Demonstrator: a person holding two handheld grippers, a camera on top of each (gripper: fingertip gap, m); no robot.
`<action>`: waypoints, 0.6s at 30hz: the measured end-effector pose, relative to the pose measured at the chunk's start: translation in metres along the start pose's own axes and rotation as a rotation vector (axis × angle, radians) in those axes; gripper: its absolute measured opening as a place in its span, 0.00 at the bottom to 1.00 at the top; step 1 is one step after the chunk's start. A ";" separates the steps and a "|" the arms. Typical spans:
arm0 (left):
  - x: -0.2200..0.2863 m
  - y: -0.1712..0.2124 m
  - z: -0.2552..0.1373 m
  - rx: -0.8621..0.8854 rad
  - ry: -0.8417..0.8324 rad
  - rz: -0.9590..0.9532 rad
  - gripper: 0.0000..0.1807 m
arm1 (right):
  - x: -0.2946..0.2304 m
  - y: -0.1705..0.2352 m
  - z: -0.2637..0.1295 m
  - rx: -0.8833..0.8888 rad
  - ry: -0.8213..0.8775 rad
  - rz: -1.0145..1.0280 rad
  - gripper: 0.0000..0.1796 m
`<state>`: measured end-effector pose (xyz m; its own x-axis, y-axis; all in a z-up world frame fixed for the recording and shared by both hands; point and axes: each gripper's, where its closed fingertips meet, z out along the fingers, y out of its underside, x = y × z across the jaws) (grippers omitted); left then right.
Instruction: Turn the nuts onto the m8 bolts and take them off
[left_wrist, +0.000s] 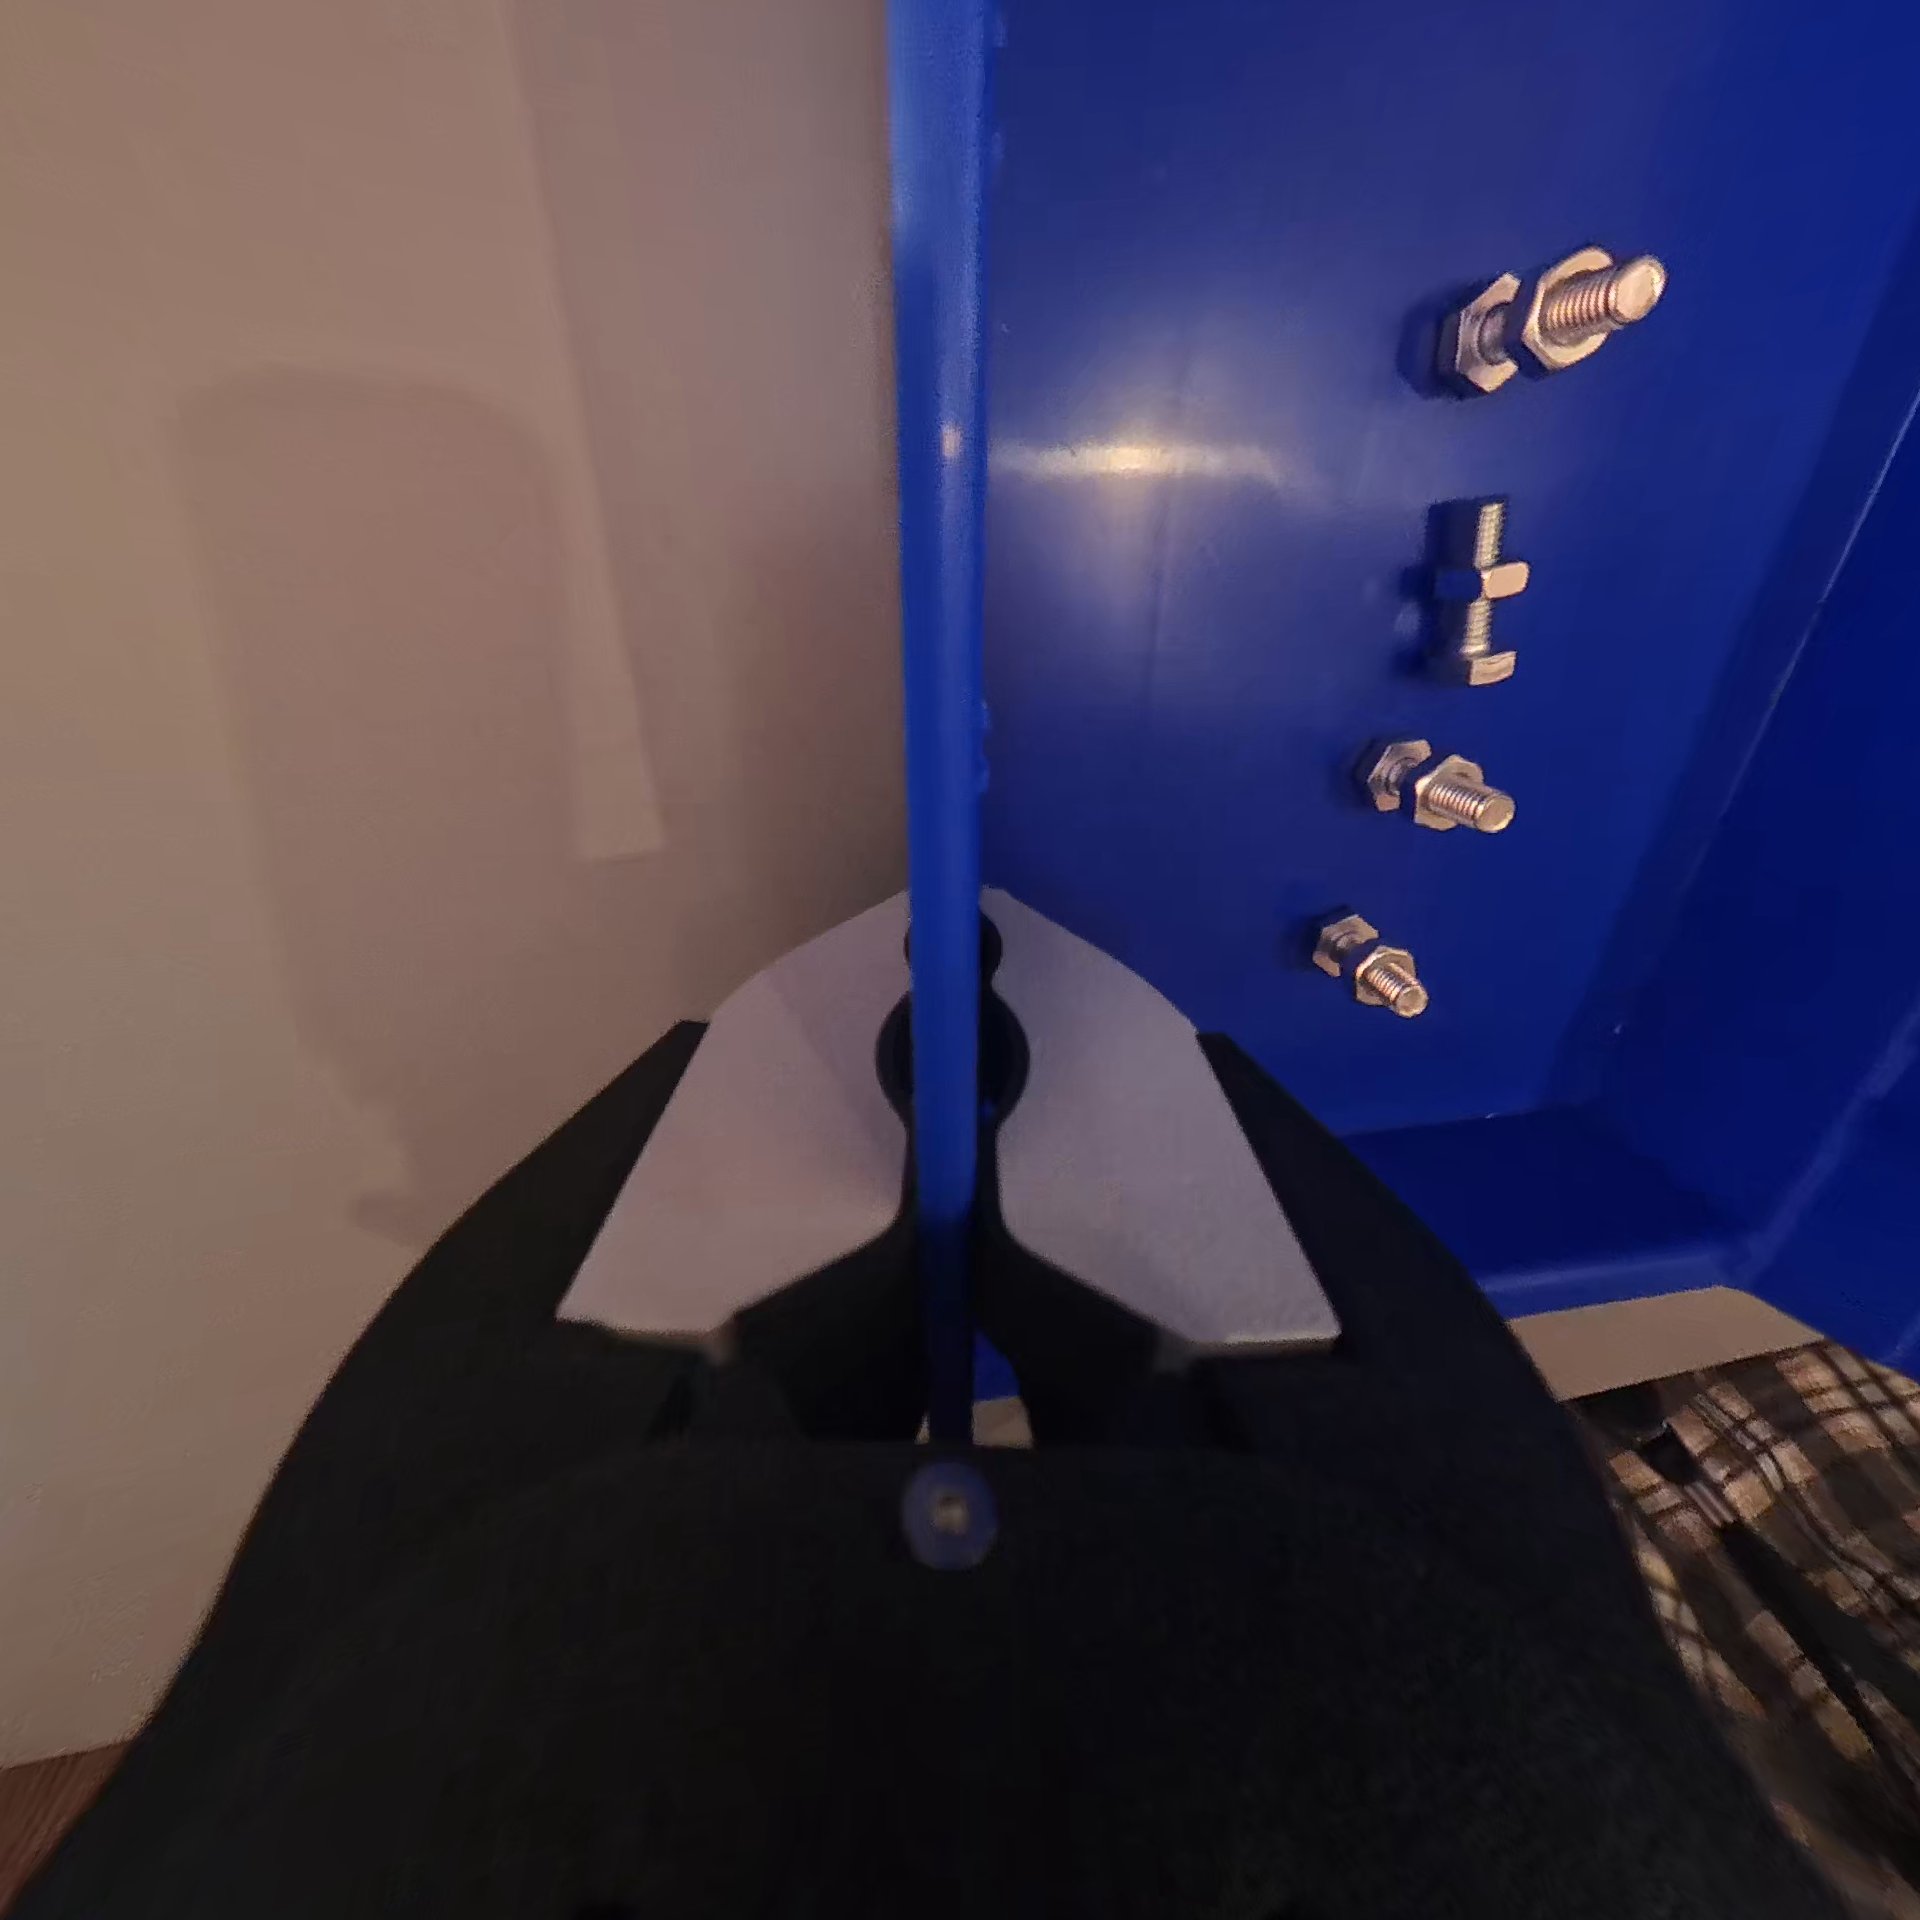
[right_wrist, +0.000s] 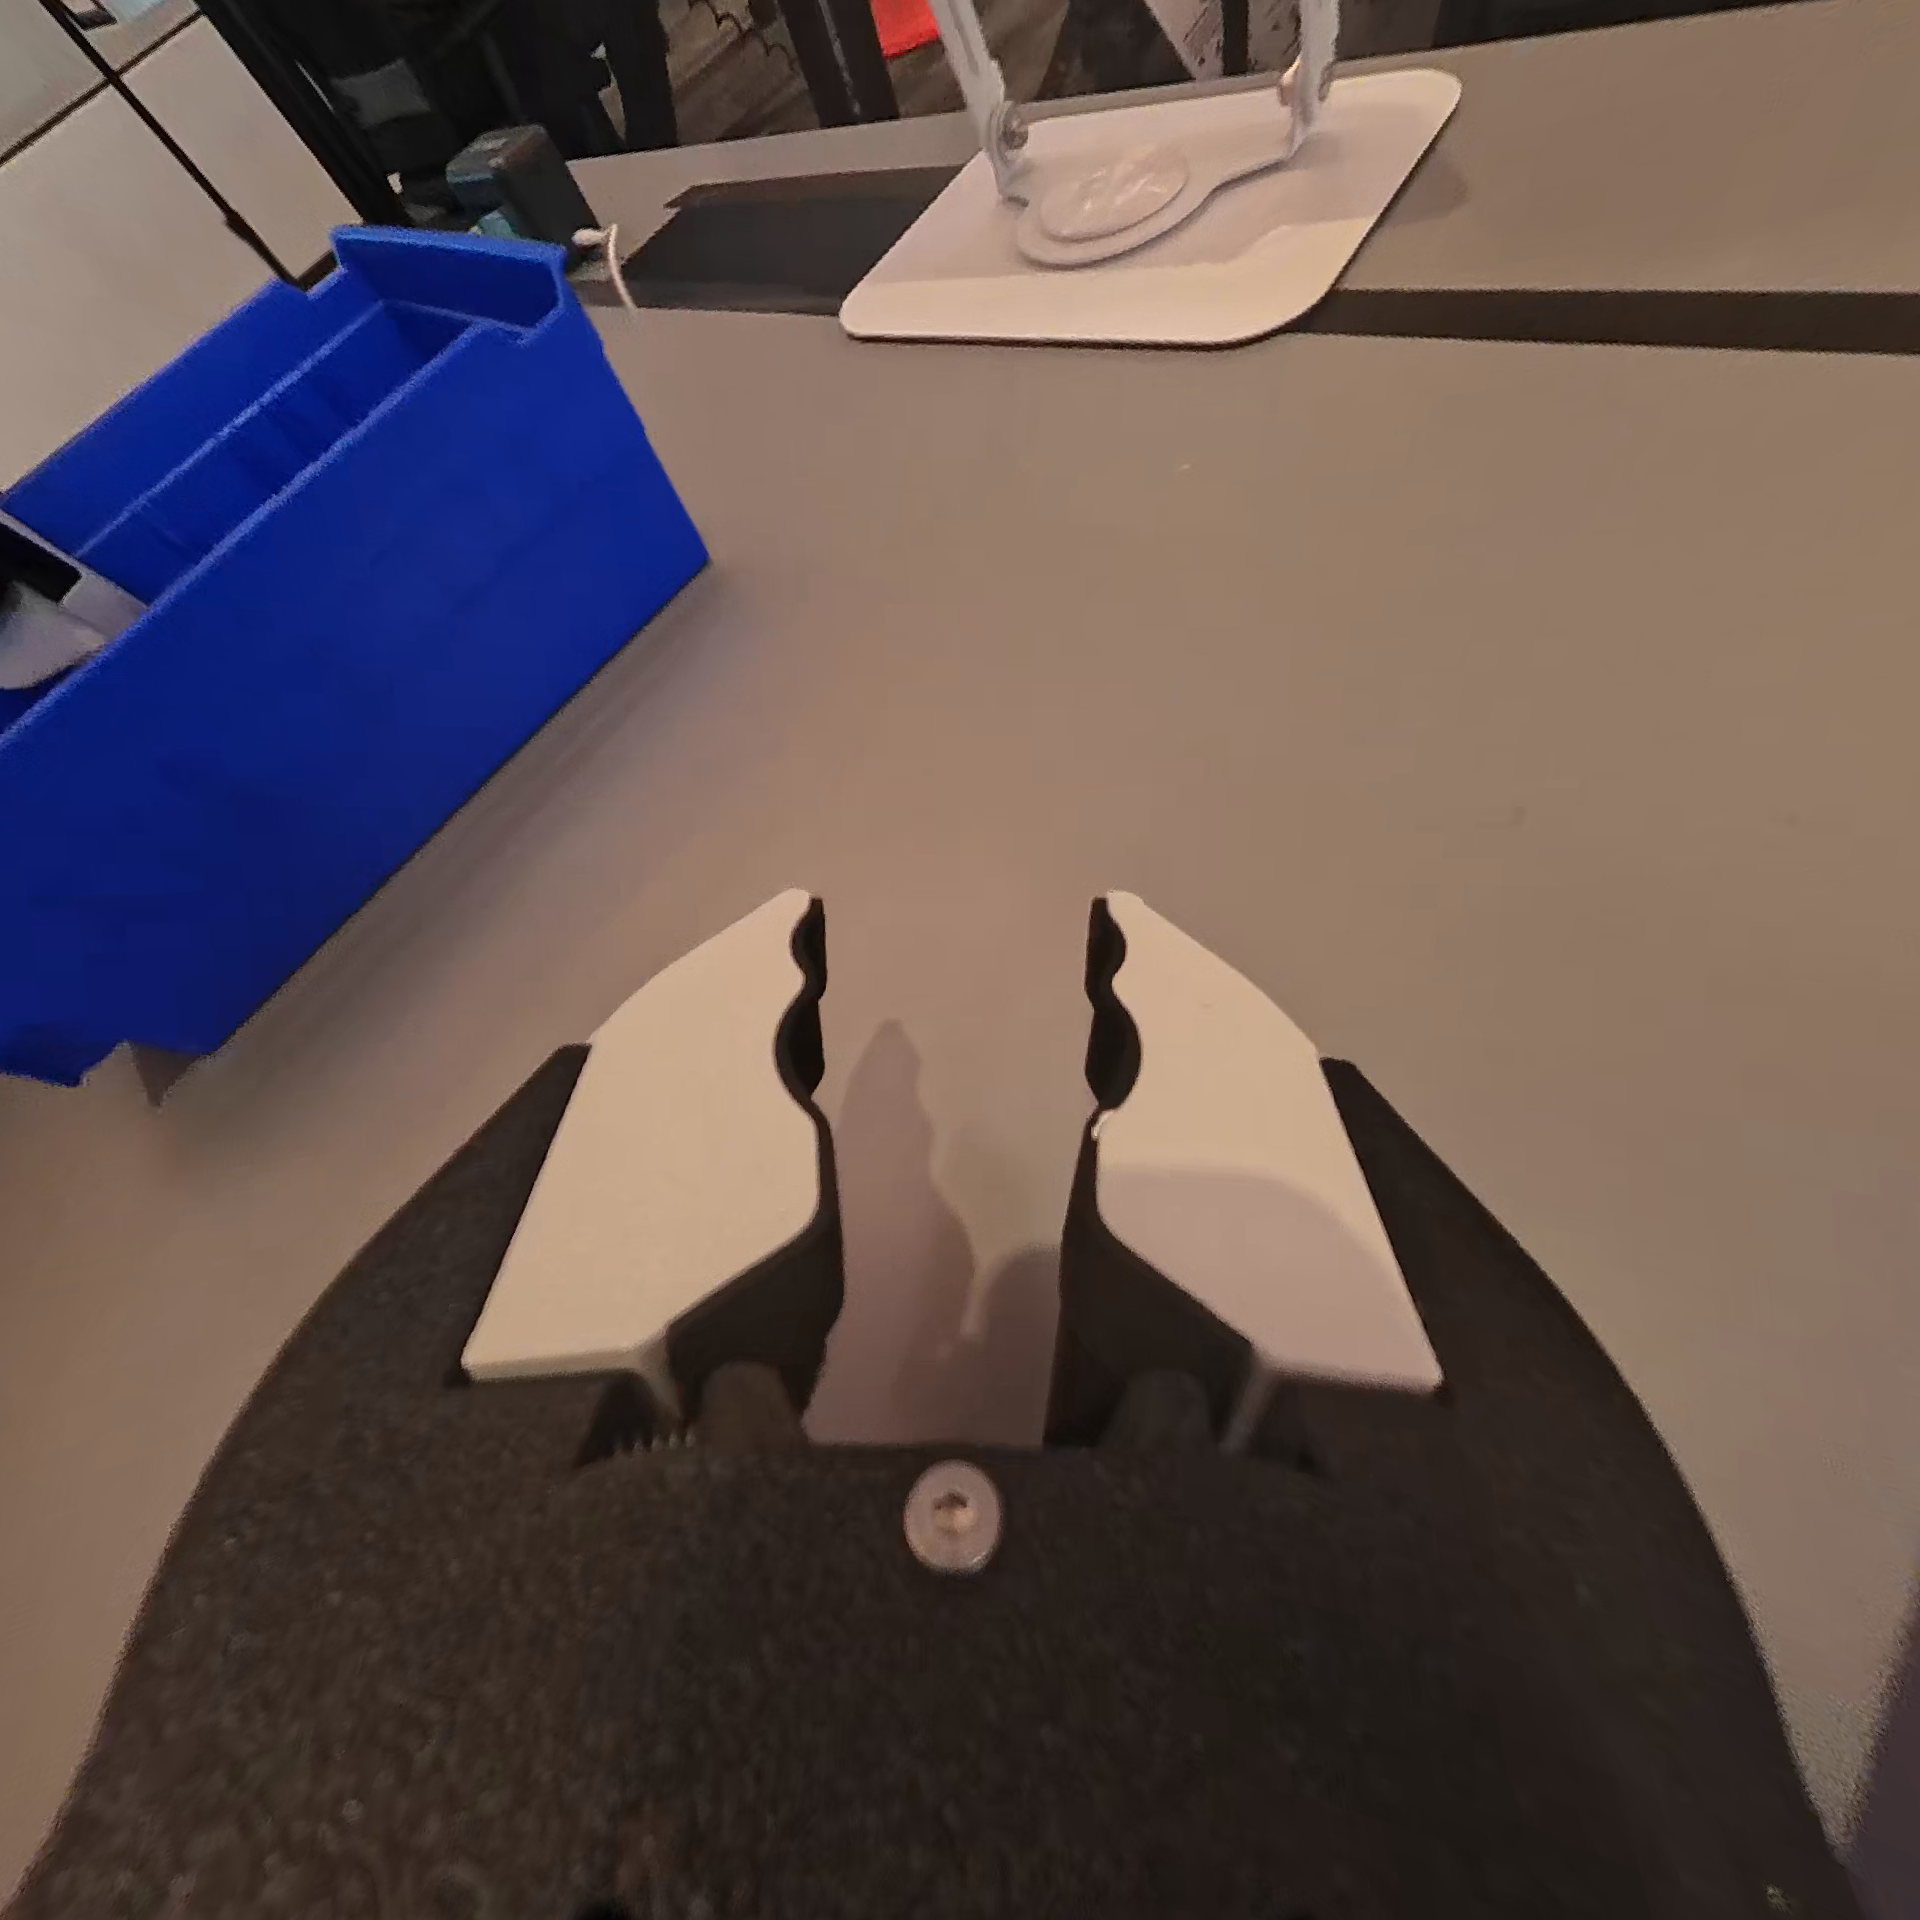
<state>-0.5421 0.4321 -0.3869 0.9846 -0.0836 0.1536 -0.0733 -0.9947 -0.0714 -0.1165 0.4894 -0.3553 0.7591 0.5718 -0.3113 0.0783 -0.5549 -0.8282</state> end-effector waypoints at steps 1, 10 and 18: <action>-0.008 0.002 -0.001 0.002 -0.004 -0.009 0.02 | -0.002 0.002 0.001 -0.007 -0.005 -0.003 0.26; -0.100 0.034 -0.020 0.017 -0.012 -0.081 0.02 | -0.022 0.004 0.004 -0.013 -0.073 0.007 0.24; -0.195 0.063 -0.038 0.046 -0.022 -0.178 0.02 | -0.030 0.009 0.010 -0.031 -0.052 -0.041 0.24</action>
<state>-0.7450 0.3832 -0.3841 0.9846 0.0952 0.1463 0.1091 -0.9900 -0.0900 -0.1452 0.4738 -0.3581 0.7201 0.6249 -0.3015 0.1295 -0.5480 -0.8264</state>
